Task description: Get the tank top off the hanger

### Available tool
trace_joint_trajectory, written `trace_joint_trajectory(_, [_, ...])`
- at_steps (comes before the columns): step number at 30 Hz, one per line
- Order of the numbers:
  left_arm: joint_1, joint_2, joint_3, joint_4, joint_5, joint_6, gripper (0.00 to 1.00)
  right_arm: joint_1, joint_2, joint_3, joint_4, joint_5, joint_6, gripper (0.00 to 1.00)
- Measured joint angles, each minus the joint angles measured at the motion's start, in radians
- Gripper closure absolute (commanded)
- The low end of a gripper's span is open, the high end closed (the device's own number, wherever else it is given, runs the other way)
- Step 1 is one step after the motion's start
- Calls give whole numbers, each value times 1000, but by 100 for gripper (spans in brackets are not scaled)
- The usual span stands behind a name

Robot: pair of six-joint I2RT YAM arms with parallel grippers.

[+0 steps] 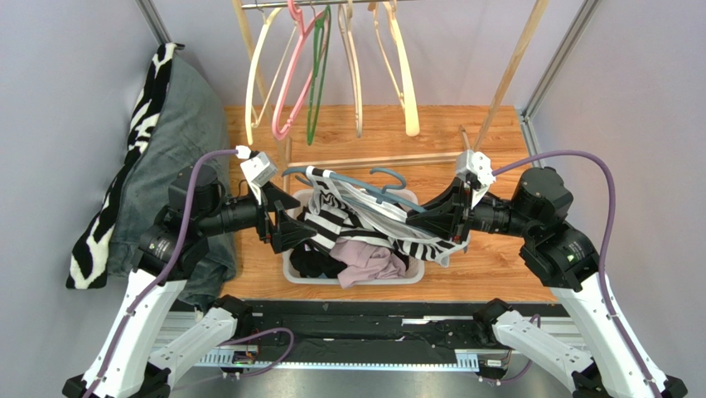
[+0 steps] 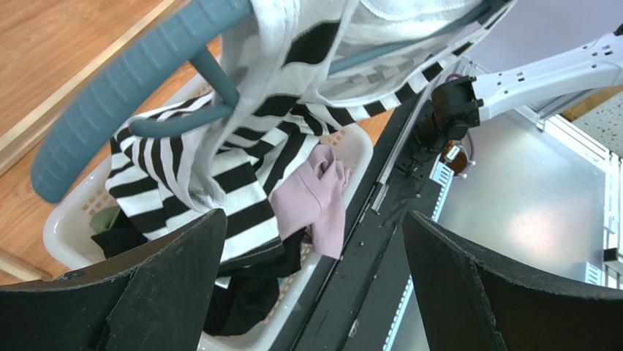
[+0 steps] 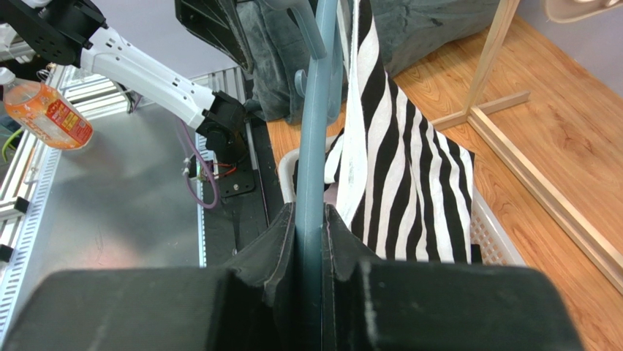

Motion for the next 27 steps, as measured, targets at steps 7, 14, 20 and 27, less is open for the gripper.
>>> trace_joint_trajectory(7, [-1,59,-19,91,0,-11,3,16,-43,-79,63,19,57,100])
trace_joint_trajectory(14, [-1,145,-8,139,10,-15,20,18,-66,-127,103,25,98,100])
trace_joint_trajectory(20, [-1,192,8,168,29,-23,47,19,-61,-130,118,26,124,100])
trace_joint_trajectory(27, [-1,230,92,186,59,-21,96,23,-17,-93,124,5,152,100])
